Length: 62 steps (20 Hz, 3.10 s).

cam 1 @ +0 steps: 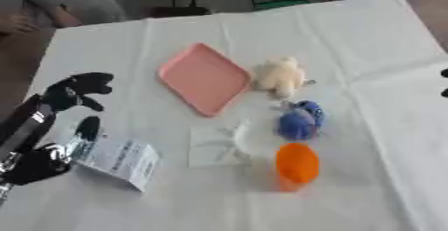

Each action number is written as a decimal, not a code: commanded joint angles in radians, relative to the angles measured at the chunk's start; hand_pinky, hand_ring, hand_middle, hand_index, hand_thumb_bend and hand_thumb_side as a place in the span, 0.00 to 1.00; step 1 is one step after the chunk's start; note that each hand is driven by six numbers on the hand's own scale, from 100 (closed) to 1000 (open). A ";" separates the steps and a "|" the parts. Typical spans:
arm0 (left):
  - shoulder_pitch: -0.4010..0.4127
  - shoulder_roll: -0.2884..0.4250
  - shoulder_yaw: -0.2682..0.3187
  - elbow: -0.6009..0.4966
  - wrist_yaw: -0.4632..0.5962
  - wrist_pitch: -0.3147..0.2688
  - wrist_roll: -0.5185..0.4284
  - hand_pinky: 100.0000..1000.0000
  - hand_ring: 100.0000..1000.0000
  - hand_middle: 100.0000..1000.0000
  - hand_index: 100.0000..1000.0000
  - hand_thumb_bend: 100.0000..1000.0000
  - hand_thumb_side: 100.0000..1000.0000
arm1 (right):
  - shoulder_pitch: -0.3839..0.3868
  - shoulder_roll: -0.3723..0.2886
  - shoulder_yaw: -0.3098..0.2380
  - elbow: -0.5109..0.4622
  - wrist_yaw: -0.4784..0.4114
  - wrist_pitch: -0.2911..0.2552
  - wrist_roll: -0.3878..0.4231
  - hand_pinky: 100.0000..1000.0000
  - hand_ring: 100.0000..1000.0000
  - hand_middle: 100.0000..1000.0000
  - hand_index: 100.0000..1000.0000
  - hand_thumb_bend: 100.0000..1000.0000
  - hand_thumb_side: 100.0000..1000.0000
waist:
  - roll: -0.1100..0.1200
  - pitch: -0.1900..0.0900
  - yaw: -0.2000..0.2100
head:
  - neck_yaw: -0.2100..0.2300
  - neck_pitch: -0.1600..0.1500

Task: Pick up objects on the table and place them in the box.

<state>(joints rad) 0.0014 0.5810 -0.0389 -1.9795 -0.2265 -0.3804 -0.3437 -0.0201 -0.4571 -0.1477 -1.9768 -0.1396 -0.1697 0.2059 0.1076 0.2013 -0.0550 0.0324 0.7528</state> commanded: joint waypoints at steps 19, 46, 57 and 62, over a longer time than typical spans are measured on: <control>-0.166 0.469 0.091 -0.021 -0.299 -0.034 -0.276 0.77 0.78 0.71 0.82 0.84 1.00 | 0.003 -0.008 -0.011 -0.023 0.003 0.003 -0.003 0.49 0.65 0.73 0.71 0.00 0.88 | -0.036 -0.016 -0.002 | -0.030 0.005; -0.213 0.371 -0.156 0.045 -0.696 -0.099 -0.258 0.78 0.78 0.80 0.91 0.84 0.85 | -0.006 -0.003 -0.002 -0.023 -0.003 0.001 0.011 0.49 0.65 0.73 0.71 0.00 0.89 | -0.047 -0.011 -0.030 | -0.022 0.003; -0.233 0.338 -0.176 0.118 -0.806 -0.108 -0.149 0.79 0.78 0.79 0.89 0.83 0.79 | -0.008 0.000 -0.001 -0.023 -0.004 0.002 0.015 0.49 0.65 0.73 0.71 0.00 0.89 | -0.048 -0.008 -0.035 | -0.021 0.003; -0.238 0.319 -0.177 0.163 -0.849 -0.087 -0.050 0.78 0.78 0.79 0.88 0.83 0.73 | -0.009 0.002 0.000 -0.023 -0.004 0.001 0.017 0.49 0.65 0.73 0.71 0.00 0.89 | -0.050 -0.005 -0.037 | -0.019 0.003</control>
<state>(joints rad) -0.2215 0.8835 -0.2242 -1.8211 -1.0617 -0.4724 -0.4186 -0.0185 -0.4434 -0.1466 -1.9768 -0.1377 -0.1662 0.2195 0.0603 0.2058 -0.0916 0.0090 0.7567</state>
